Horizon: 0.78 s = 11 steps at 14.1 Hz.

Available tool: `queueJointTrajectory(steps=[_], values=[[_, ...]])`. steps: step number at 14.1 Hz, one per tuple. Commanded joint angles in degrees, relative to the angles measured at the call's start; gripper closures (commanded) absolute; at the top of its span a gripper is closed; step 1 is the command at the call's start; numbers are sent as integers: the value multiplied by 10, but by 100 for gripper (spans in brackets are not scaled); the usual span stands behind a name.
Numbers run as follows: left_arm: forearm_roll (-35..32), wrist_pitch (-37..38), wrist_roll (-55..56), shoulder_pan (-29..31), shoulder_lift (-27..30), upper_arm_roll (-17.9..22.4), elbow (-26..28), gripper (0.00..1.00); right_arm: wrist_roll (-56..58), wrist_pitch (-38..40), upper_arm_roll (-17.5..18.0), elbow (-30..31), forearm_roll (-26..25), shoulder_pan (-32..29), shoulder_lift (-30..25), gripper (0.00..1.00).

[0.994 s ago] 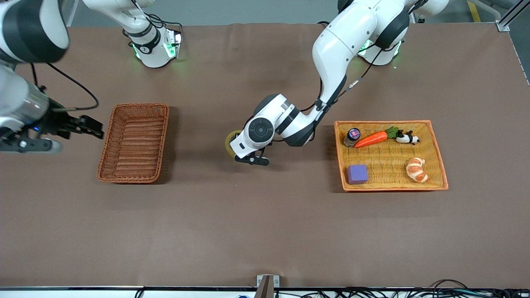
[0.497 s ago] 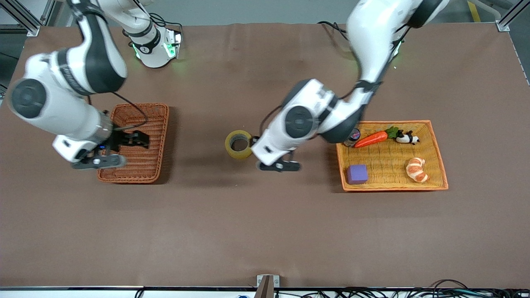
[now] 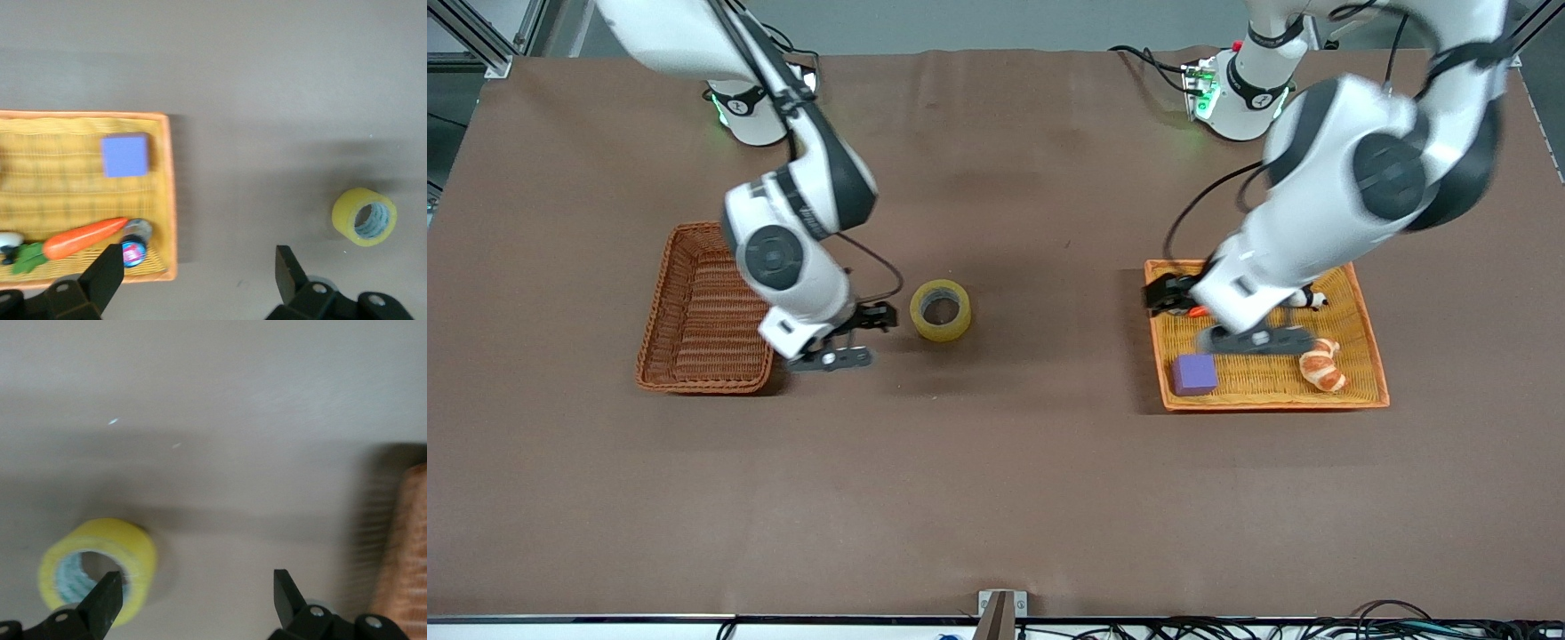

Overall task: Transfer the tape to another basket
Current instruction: 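Grasp the tape with the right gripper while the left gripper withdraws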

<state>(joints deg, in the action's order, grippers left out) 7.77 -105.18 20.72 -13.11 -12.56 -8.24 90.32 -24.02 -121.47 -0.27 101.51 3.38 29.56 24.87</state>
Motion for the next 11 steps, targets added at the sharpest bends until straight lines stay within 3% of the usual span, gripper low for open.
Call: queueJointTrajectory(steps=[1,4,8,11], values=[[-15,19,-7,47,77,-5,42,0,-44,-32,-5,-2,7,37,25,0],[-15,59,-73,90,106,-4,39,0,-76,-94,-4,21,7,59,50,0],[-18,91,-98,129,122,0,34,0,-75,-214,-4,121,6,80,48,0],[-28,92,-98,137,123,-2,35,0,-76,-212,-3,127,6,88,45,0]])
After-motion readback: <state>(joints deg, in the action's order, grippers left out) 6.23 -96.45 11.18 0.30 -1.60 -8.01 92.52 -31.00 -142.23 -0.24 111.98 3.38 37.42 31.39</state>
